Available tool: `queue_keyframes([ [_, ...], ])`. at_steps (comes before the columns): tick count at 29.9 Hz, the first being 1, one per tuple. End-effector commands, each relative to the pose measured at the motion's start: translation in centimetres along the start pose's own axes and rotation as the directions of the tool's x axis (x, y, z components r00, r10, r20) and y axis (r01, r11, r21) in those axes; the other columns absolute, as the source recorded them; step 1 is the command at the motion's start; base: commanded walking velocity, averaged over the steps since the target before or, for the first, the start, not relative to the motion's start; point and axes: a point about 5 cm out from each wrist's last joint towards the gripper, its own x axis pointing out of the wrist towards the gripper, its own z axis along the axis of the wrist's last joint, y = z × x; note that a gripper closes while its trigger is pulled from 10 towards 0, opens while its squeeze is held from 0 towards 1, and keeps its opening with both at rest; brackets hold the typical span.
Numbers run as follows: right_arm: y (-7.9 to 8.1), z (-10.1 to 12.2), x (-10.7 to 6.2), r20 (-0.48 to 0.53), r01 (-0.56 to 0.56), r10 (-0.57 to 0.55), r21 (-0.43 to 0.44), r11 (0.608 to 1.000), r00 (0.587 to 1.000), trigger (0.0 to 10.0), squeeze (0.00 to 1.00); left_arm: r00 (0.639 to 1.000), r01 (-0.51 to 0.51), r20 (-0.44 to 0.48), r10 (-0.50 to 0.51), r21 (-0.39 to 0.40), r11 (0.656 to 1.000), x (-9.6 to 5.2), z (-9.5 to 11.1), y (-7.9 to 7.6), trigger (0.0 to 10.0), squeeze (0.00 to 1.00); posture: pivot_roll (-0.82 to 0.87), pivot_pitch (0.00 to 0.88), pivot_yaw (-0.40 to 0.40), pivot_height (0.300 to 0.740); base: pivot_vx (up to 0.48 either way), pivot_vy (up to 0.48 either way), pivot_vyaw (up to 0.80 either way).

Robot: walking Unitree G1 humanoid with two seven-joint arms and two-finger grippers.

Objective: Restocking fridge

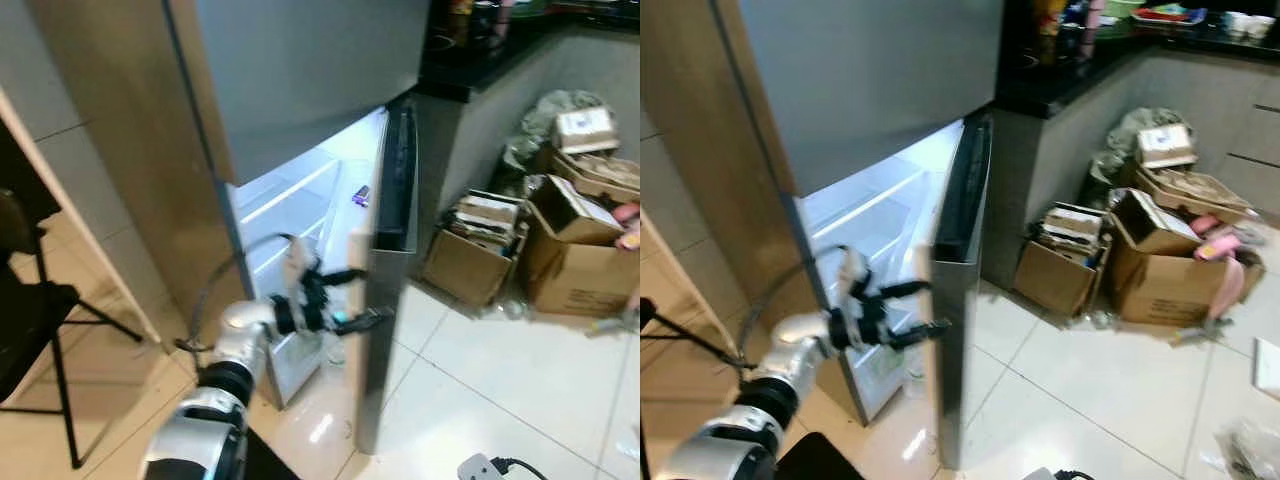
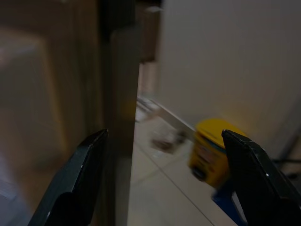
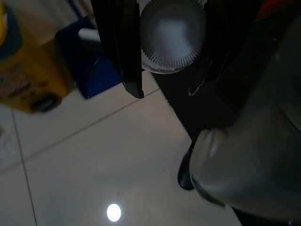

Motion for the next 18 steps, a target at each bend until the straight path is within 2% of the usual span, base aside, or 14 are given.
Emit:
queue_keyframes([
  [1, -0.1, 0.0, 0.0, -0.003, 0.004, -0.004, -0.001, 1.0, 1.0, 10.0, 0.0, 0.998, -0.061, -0.031, 0.061, -0.013, 0.998, -1.1, -0.6, 0.4, 10.0, 0.0, -0.11, 0.0, 0.0, 0.74, 0.0, 0.0, 0.0],
  [3, -0.1, 0.0, 0.0, -0.003, 0.004, -0.004, -0.001, 1.0, 1.0, 10.0, 0.0, 0.996, -0.082, -0.04, 0.081, -0.018, 0.997, -1.4, -0.8, 0.5, 10.0, 0.0, -0.11, 0.0, 0.001, 0.74, 0.0, 0.0, 0.0],
  [6, -0.1, 0.0, 0.0, -0.004, 0.002, -0.002, 0.004, 1.0, 1.0, 10.0, 0.0, 0.965, -0.235, -0.134, 0.226, -0.054, 0.97, -4.0, -2.9, 0.6, 10.0, 0.0, -0.11, 0.0, 0.003, 0.74, 0.0, 0.0, 0.0],
  [8, -0.1, 0.0, 0.0, -0.004, 0.001, -0.001, 0.005, 1.0, 1.0, 10.0, 0.0, 0.942, -0.301, -0.18, 0.284, -0.075, 0.951, -5.1, -4.0, 0.4, 10.0, 0.0, -0.11, 0.0, 0.002, 0.74, 0.0, 0.0, 0.0],
  [11, -0.1, 0.1, 0.0, -0.003, 0.0, 0.0, 0.004, 1.0, 1.0, 10.0, 0.0, 0.915, -0.355, -0.244, 0.32, -0.112, 0.928, -6.1, -5.8, -0.3, 10.0, 0.0, -0.1, 0.0, 0.001, 0.74, 0.0, 0.0, 0.0],
  [12, 0.0, 0.2, 0.0, -0.002, -0.001, 0.001, 0.003, 1.0, 1.0, 10.0, 0.0, 0.89, -0.397, -0.295, 0.348, -0.124, 0.91, -6.7, -7.0, -0.9, 10.0, 0.0, -0.1, 0.0, 0.002, 0.74, 0.0, 0.0, 0.0],
  [13, 0.0, 0.2, 0.0, -0.002, -0.001, 0.001, 0.003, 1.0, 1.0, 10.0, 0.0, 0.89, -0.397, -0.295, 0.348, -0.124, 0.91, -6.7, -7.0, -0.9, 10.0, 0.0, -0.1, 0.0, 0.002, 0.74, 0.0, 0.0, 0.0],
  [14, 0.0, 0.2, 0.0, -0.001, -0.001, 0.001, 0.002, 1.0, 1.0, 10.0, 0.0, 0.875, -0.419, -0.32, 0.363, -0.128, 0.899, -7.0, -7.6, -1.2, 10.0, 0.0, -0.1, 0.0, 0.003, 0.74, 0.0, 0.0, 0.0],
  [15, 0.0, 0.2, 0.0, 0.0, -0.001, 0.001, 0.002, 1.0, 1.0, 10.0, 0.0, 0.842, -0.468, -0.366, 0.397, -0.129, 0.875, -7.6, -8.5, -1.6, 10.0, 0.0, -0.1, 0.0, 0.003, 0.74, 0.0, 0.0, 0.0],
  [16, 0.0, 0.2, 0.0, 0.0, -0.001, 0.001, 0.002, 1.0, 1.0, 10.0, 0.0, 0.842, -0.468, -0.366, 0.397, -0.129, 0.875, -7.6, -8.5, -1.6, 10.0, 0.0, -0.1, 0.0, 0.003, 0.74, 0.0, 0.0, 0.0],
  [18, 0.1, 0.4, 0.0, 0.003, -0.002, 0.002, 0.002, 1.0, 1.0, 10.0, 0.0, 0.759, -0.583, -0.452, 0.469, -0.152, 0.798, -9.0, -10.6, -2.8, 10.0, 0.0, -0.1, 0.0, 0.002, 0.74, 0.0, 0.0, 0.0],
])
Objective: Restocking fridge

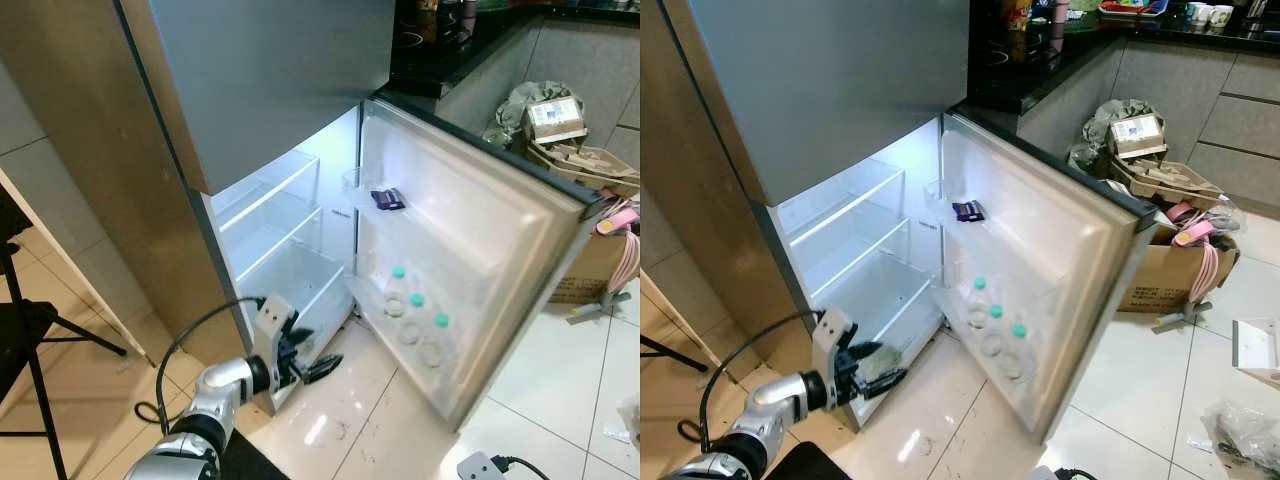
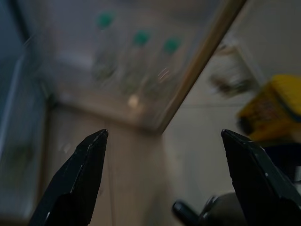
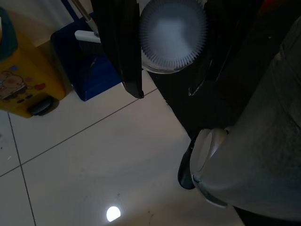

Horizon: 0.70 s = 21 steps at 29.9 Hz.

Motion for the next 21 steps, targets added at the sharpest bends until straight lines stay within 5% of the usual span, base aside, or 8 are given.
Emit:
queue_keyframes([
  [1, 0.2, 0.1, 0.0, 0.0, -0.003, 0.003, 0.001, 1.0, 1.0, 10.0, 0.0, 0.982, -0.149, -0.124, 0.14, -0.066, 0.987, -1.5, -3.1, 0.4, 10.0, 0.0, -0.1, 0.0, 0.001, 0.74, 0.0, 0.0, 0.0],
  [7, 0.2, 0.3, 0.0, 0.002, -0.002, 0.002, -0.001, 1.0, 1.0, 10.0, 0.0, 0.937, -0.291, -0.239, 0.253, -0.139, 0.947, -2.7, -6.3, -0.1, 10.0, 0.0, -0.1, 0.0, 0.002, 0.74, 0.0, 0.0, 0.0],
  [9, 0.1, 0.4, 0.0, 0.004, -0.001, 0.001, -0.002, 1.0, 1.0, 10.0, 0.0, 0.907, -0.362, -0.295, 0.3, -0.185, 0.914, -3.3, -7.9, -0.6, 10.0, 0.0, -0.1, 0.0, 0.002, 0.74, 0.0, 0.0, 0.0],
  [12, 0.0, 0.4, 0.0, 0.004, 0.005, -0.005, -0.004, 1.0, 1.0, 10.0, 0.0, 0.832, -0.505, -0.408, 0.377, -0.275, 0.818, -4.9, -11.2, -2.0, 10.0, 0.0, -0.11, 0.0, 0.004, 0.74, 0.0, 0.0, 0.0],
  [13, 0.0, 0.4, 0.0, 0.004, 0.005, -0.005, -0.004, 1.0, 1.0, 10.0, 0.0, 0.832, -0.505, -0.408, 0.377, -0.275, 0.818, -4.9, -11.2, -2.0, 10.0, 0.0, -0.11, 0.0, 0.004, 0.74, 0.0, 0.0, 0.0],
  [14, -0.1, 0.4, 0.0, 0.003, 0.008, -0.008, -0.004, 1.0, 1.0, 10.0, 0.0, 0.781, -0.568, -0.482, 0.398, -0.283, 0.772, -5.9, -12.9, -2.8, 10.0, 0.0, -0.11, 0.0, 0.008, 0.74, 0.0, 0.0, 0.0],
  [18, -0.3, 0.4, 0.0, 0.001, 0.012, -0.012, 0.0, 1.0, 1.0, 10.0, 0.0, 0.736, -0.605, -0.552, 0.393, -0.274, 0.748, -7.0, -14.6, -3.8, 10.0, 0.0, -0.12, 0.0, 0.013, 0.74, 0.0, 0.0, 0.0],
  [21, -0.3, 0.4, 0.0, 0.0, 0.014, -0.014, 0.002, 1.0, 1.0, 10.0, 0.0, 0.735, -0.603, -0.556, 0.388, -0.277, 0.748, -7.1, -14.7, -4.0, 10.0, 0.0, -0.12, 0.0, 0.013, 0.74, 0.0, 0.0, 0.0],
])
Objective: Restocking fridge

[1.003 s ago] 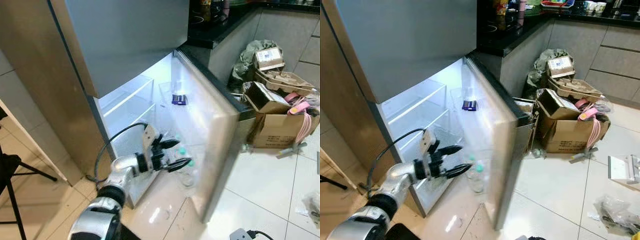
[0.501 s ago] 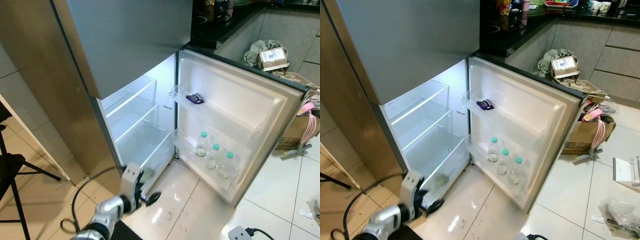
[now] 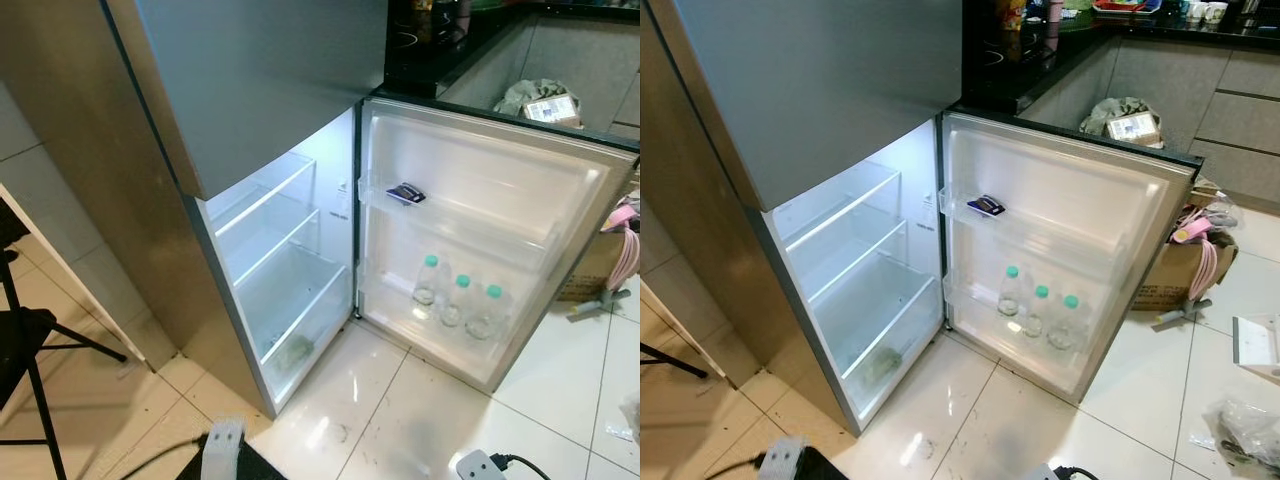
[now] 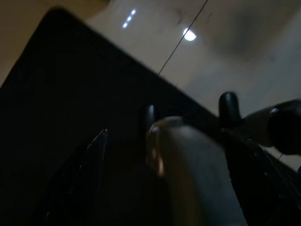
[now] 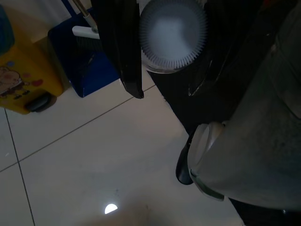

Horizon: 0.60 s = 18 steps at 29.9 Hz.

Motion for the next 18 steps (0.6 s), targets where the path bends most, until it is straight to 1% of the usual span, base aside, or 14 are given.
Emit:
queue_keyframes([
  [1, -0.4, 0.0, 0.0, -0.002, 0.012, -0.012, 0.005, 1.0, 1.0, 10.0, 0.0, 1.0, 0.006, -0.004, -0.006, -0.002, 1.0, 0.2, 0.0, -0.6, 10.0, 0.0, -0.12, 0.0, 0.009, 0.74, 0.0, 0.0, 0.0],
  [4, -0.5, 0.0, 0.0, -0.005, 0.012, -0.012, 0.002, 1.0, 1.0, 10.0, 0.0, 1.0, 0.0, -0.001, 0.0, -0.005, 1.0, 0.3, 0.1, -0.6, 10.0, 0.0, -0.11, 0.0, 0.008, 0.74, 0.0, 0.0, 0.0],
  [8, -0.6, 0.0, -0.1, -0.003, 0.013, -0.013, 0.006, 1.0, 1.0, 10.0, 0.0, 1.0, 0.005, 0.013, -0.005, 0.017, 1.0, 0.5, 0.8, -1.0, 10.0, 0.0, -0.11, 0.0, 0.009, 0.74, 0.0, 0.0, 0.0],
  [12, -0.6, 0.1, -0.1, -0.003, 0.016, -0.016, 0.007, 1.0, 1.0, 10.0, 0.0, 1.0, 0.006, 0.015, -0.007, 0.027, 1.0, 0.6, 1.0, -1.2, 10.0, 0.0, -0.12, 0.0, 0.012, 0.74, 0.0, 0.0, 0.0],
  [15, -0.1, -0.3, 0.0, -0.014, 0.009, -0.009, 0.007, 1.0, 1.0, 10.0, 0.0, 1.0, 0.007, 0.014, -0.008, 0.033, 0.999, 0.6, 1.1, -1.3, 10.0, 0.0, -0.12, 0.0, 0.015, 0.74, 0.0, 0.0, -0.78],
  [18, 0.1, -0.5, 0.0, -0.02, 0.007, -0.007, 0.009, 1.0, 1.0, 10.0, 0.0, 1.0, 0.01, 0.012, -0.01, 0.038, 0.999, 0.7, 1.2, -1.3, 10.0, 0.0, -0.13, 0.0, 0.018, 0.74, 0.0, 0.0, -0.78],
])
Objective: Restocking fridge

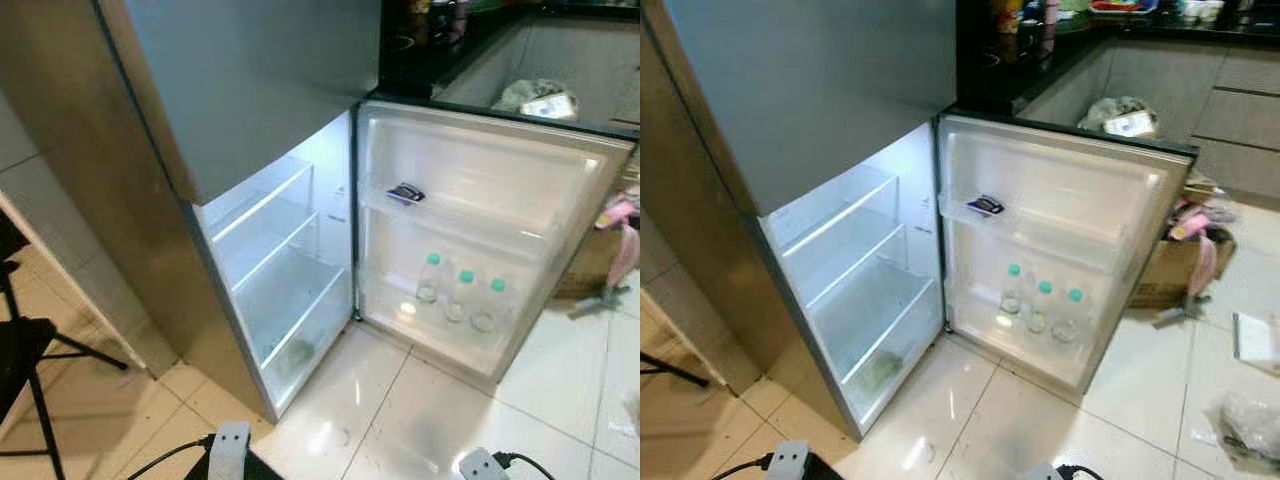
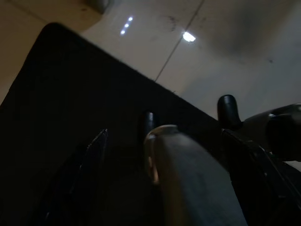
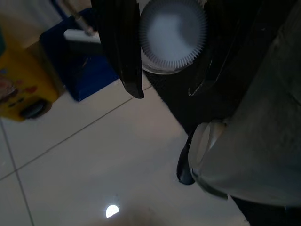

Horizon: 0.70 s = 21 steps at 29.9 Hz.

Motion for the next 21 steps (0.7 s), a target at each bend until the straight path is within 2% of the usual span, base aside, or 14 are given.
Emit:
queue_keyframes([
  [1, 0.15, -0.37, 0.0, -0.014, 0.003, -0.003, 0.007, 1.0, 1.0, 10.0, 0.0, 1.0, 0.003, -0.004, -0.003, 0.022, 1.0, 0.11, 0.22, -0.19, 10.0, 0.0, -0.13, 0.0, 0.018, 0.74, 0.0, 0.0, -0.78],
  [21, -0.06, -0.53, -0.04, -0.01, 0.006, -0.006, 0.02, 1.0, 1.0, 10.0, 0.0, 1.0, 0.009, -0.02, -0.008, 0.053, 0.999, 0.19, 0.03, -0.53, 10.0, 0.0, -0.13, 0.0, 0.02, 0.74, 0.0, 0.0, -0.78],
])
